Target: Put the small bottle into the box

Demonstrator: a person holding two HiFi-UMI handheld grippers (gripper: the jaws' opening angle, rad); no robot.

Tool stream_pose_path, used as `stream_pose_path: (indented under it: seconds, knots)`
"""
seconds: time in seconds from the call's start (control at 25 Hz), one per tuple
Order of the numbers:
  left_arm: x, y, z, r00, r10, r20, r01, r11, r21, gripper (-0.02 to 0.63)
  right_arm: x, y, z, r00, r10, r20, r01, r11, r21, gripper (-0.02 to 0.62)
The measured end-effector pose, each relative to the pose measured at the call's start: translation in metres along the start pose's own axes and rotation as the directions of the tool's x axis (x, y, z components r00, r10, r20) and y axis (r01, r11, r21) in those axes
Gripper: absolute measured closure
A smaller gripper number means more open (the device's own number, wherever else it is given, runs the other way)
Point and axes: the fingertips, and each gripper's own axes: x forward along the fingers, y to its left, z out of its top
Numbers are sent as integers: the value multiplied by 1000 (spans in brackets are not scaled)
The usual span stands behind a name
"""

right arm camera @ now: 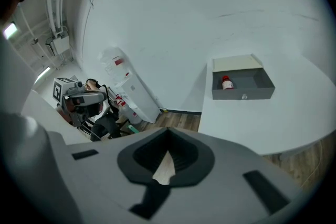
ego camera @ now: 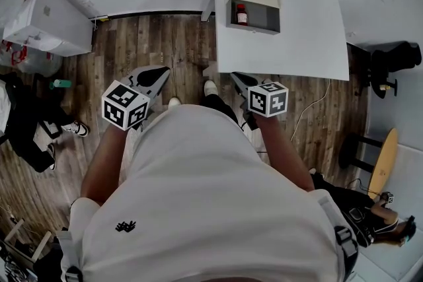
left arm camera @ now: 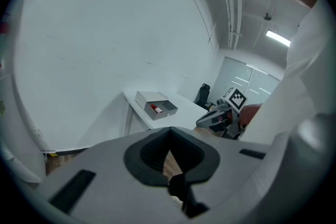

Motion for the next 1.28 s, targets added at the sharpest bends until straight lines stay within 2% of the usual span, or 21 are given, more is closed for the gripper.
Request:
stream_pose_path:
  seconds: [0.72, 1.28]
  knots:
    - [-11, 2, -9, 1000, 4, -5, -4, 1000, -8, 600, 0, 20, 10, 1000, 27, 15, -26, 999, -37, 589]
    - [-19, 8, -20, 999, 34, -15, -34, 999, -33, 600, 11, 31, 7, 998, 55, -16, -56, 996, -72, 591]
